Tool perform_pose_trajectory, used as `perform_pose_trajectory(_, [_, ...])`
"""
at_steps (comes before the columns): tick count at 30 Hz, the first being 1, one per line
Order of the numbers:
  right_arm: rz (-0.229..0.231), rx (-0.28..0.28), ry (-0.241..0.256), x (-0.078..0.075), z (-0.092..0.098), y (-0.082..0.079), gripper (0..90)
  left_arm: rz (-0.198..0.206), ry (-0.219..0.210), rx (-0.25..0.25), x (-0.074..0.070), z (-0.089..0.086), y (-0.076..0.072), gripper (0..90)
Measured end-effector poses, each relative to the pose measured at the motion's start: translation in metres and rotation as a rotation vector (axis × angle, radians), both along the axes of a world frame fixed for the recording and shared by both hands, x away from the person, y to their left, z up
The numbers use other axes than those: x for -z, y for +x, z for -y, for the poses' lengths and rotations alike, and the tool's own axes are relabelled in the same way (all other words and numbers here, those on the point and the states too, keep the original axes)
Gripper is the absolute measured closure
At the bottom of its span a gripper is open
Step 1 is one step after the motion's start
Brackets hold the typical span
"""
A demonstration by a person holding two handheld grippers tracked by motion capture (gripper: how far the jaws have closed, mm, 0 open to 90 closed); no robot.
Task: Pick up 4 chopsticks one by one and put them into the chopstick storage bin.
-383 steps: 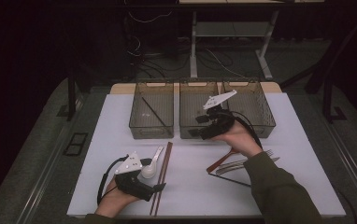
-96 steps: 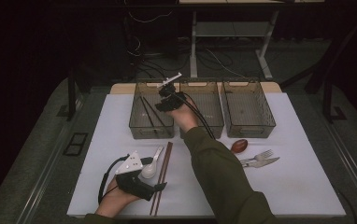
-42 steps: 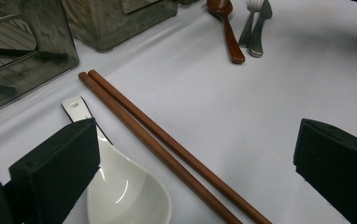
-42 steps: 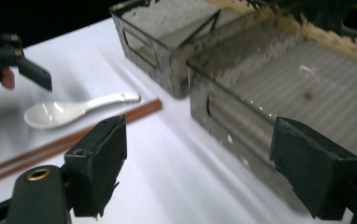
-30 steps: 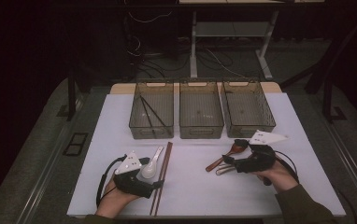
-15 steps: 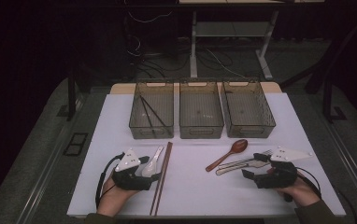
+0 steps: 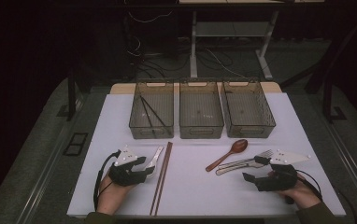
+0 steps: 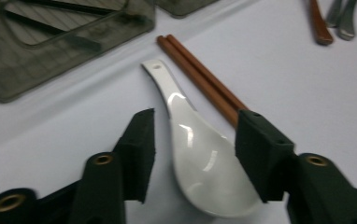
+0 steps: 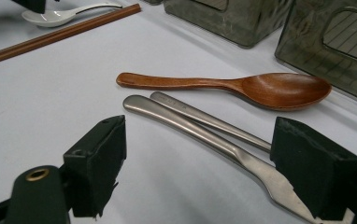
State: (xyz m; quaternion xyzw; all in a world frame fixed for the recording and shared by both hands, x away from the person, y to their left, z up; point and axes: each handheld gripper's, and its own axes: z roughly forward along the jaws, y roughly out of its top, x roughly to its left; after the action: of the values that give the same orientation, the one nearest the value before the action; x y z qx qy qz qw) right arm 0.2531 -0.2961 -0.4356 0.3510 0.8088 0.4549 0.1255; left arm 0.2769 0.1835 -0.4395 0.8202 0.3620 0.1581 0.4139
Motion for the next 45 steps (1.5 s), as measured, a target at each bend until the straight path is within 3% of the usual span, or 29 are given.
perform_pose_trajectory(4, [-0.004, -0.001, -0.003, 0.000, -0.001, 0.000, 18.2, -0.027, -0.003, -0.032, 0.000, -0.001, 0.016, 66.5])
perform_pose_trajectory(6, [-0.003, -0.001, -0.005, 0.001, -0.001, 0.000, 18.3, -0.037, 0.025, -0.034, 0.000, 0.003, 0.024, 72.5])
perform_pose_trajectory(11, [-0.003, -0.002, -0.010, 0.001, -0.001, 0.000, 18.2, -0.070, 0.049, -0.067, 0.003, 0.011, 0.043, 82.1])
perform_pose_trajectory(14, [-0.003, -0.002, -0.009, 0.001, 0.000, 0.000, 18.2, -0.090, 0.044, -0.055, 0.006, 0.016, 0.050, 85.7])
perform_pose_trajectory(26, [-0.003, 0.001, -0.002, 0.000, 0.001, -0.001, 18.2, -0.120, 0.056, 0.004, 0.008, 0.028, 0.055, 86.2])
perform_pose_trajectory(30, [-0.003, 0.002, -0.002, 0.000, 0.001, -0.001, 18.2, -0.122, 0.031, 0.030, 0.008, 0.028, 0.056, 86.1])
perform_pose_trajectory(32, [-0.003, 0.003, -0.001, 0.000, 0.001, -0.001, 18.2, -0.123, 0.041, 0.026, 0.007, 0.029, 0.055, 85.7])
perform_pose_trajectory(38, [-0.002, 0.002, -0.003, 0.000, 0.001, -0.001, 18.3, -0.102, 0.033, -0.007, 0.004, 0.022, 0.051, 76.9])
perform_pose_trajectory(45, [0.002, 0.004, -0.007, 0.001, 0.002, -0.001, 18.2, -0.088, -0.002, -0.031, -0.004, 0.011, 0.028, 61.0])
